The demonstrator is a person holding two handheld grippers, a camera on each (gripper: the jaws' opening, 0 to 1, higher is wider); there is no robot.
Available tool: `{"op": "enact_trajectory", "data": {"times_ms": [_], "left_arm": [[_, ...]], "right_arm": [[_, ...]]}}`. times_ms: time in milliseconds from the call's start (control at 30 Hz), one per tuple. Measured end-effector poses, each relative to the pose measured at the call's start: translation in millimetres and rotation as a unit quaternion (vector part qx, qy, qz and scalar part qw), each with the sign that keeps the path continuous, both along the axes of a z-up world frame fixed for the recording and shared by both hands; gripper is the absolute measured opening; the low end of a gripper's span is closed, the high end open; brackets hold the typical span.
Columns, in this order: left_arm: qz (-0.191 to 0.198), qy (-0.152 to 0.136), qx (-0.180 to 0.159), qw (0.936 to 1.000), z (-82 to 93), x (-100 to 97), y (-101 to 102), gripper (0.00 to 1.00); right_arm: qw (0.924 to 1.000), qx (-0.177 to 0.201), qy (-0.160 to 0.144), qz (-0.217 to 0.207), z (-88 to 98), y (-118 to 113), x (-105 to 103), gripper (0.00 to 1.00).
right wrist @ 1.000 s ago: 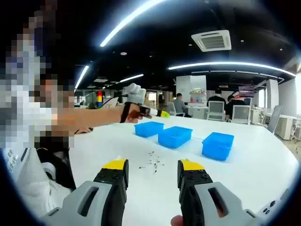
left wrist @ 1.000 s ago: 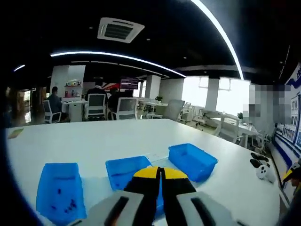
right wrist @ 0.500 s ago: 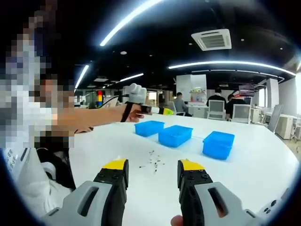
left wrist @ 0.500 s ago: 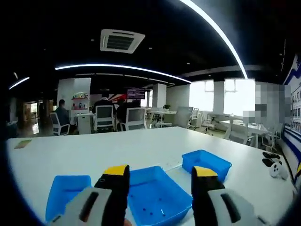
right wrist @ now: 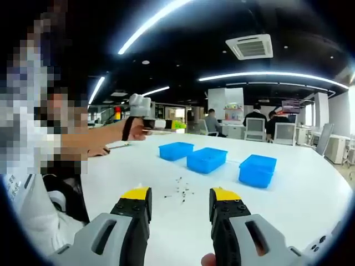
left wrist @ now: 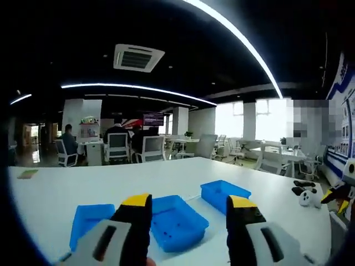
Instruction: Pick up the resistors one by one and place each resistor into its matching bin, sorting the parts by color and model until every resistor is separated into the correct bin for its type
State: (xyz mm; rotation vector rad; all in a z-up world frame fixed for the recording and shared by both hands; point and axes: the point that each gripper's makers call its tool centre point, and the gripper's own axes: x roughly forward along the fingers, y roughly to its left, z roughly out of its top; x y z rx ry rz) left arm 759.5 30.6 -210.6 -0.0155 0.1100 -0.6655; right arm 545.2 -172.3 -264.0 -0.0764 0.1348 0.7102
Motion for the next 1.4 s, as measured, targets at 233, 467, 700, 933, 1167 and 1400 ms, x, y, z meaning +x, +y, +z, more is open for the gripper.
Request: {"op": "enact_trajectory", "data": {"times_ms": [233,467,700,933,1167,1400], "left_arm": [[-0.008,-0.015,-0.002,0.9998,-2.2,-65.9,28,0.53],[0.013,-0.033,-0.019,0.9992,-7.4,-112.9,65,0.5],[0.019,-0.024,-0.02,0.9993,-34.5,-145.3,78,0.51],[0.012,-0.028,-0.01,0.9995,-41.0,-156.3,78,0.51],[0.022,0.015,0.016,0.9995,-38.9,-145.2,72,0.39],[-0.032,0.046,0.086,0.9947,-42.1,-131.2,41,0.31]], "right_arm": [[1.0,0.0,-0.003,0.001,2.2,2,-2,0.43],[1.0,-0.002,-0.004,0.002,2.1,3,-2,0.43],[1.0,0.0,-0.003,0.0,1.9,3,-1,0.43],[1.0,-0.002,-0.002,-0.003,1.2,1,0,0.43],[1.0,-0.004,-0.003,-0.004,2.2,-1,-1,0.43],[1.0,-0.004,-0.004,0.0,2.4,-1,-2,0.43]]}}
